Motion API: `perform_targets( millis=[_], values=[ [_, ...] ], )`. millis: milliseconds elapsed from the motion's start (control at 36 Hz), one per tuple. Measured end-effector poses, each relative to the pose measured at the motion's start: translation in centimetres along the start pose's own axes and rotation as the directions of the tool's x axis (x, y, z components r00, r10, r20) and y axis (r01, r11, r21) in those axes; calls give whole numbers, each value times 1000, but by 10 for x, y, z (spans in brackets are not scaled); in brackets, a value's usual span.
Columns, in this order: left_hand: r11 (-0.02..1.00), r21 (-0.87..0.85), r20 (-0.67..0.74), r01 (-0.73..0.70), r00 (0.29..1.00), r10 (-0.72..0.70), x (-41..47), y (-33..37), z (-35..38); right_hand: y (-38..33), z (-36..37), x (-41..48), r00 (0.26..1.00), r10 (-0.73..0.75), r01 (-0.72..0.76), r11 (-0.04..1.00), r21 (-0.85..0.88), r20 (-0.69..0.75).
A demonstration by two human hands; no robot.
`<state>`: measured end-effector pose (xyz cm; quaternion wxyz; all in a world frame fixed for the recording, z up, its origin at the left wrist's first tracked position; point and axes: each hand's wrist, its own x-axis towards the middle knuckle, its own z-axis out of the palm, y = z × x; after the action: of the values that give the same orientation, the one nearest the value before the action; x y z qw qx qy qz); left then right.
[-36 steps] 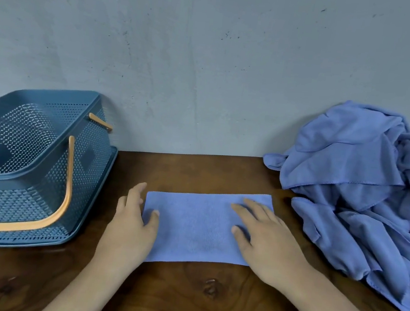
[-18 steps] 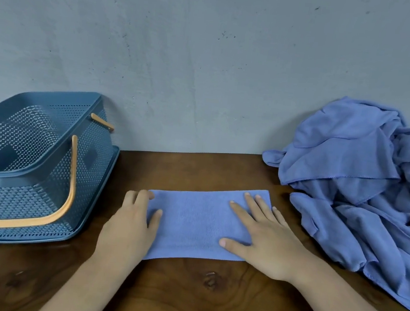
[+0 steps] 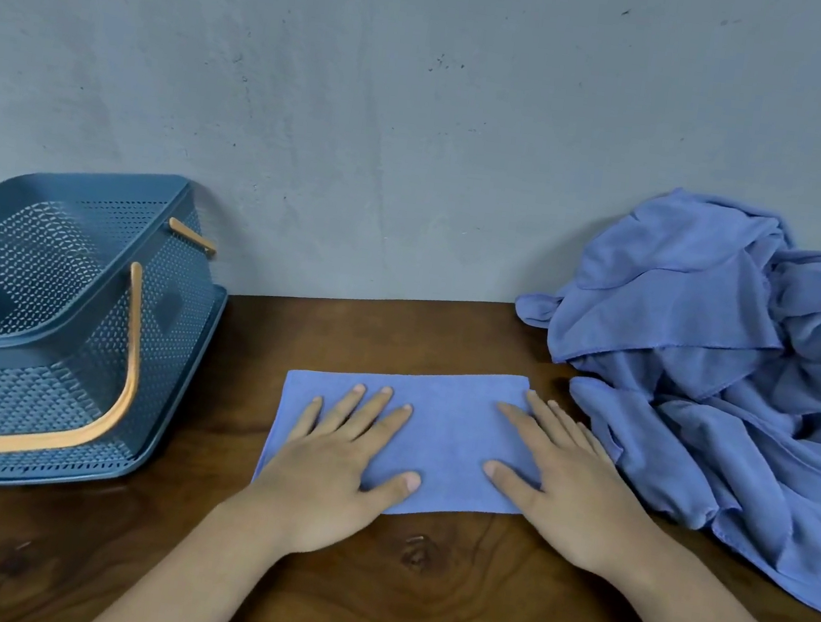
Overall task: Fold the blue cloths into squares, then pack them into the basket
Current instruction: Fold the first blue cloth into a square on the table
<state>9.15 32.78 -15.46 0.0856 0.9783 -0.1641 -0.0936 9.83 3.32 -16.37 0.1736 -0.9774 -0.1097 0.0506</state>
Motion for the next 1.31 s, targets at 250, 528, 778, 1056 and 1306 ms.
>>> perform_targets(
  millis=[250, 528, 778, 1056, 1306],
  values=[
    [998, 13, -2, 58, 998, -58, -2, -17, 0, 4, -2, -1, 996, 77, -72, 994, -84, 52],
    [996, 46, -7, 75, 997, -75, -6, -27, 1, -2, -16, -1, 997, 67, -66, 997, -35, 46],
    [996, 52, -37, 77, 997, -75, -10, -25, 3, -33, -52, 70, 989, -17, 33, 994, -105, 148],
    [999, 52, -28, 17, 999, -15, -25, -20, 5, -43, -74, 78, 887, 105, -131, 991, 27, 450],
    [998, 58, -40, -14, 999, 17, -45, -13, 10, -12, -55, 3, 969, 135, -243, 664, 708, 206]
  ],
)
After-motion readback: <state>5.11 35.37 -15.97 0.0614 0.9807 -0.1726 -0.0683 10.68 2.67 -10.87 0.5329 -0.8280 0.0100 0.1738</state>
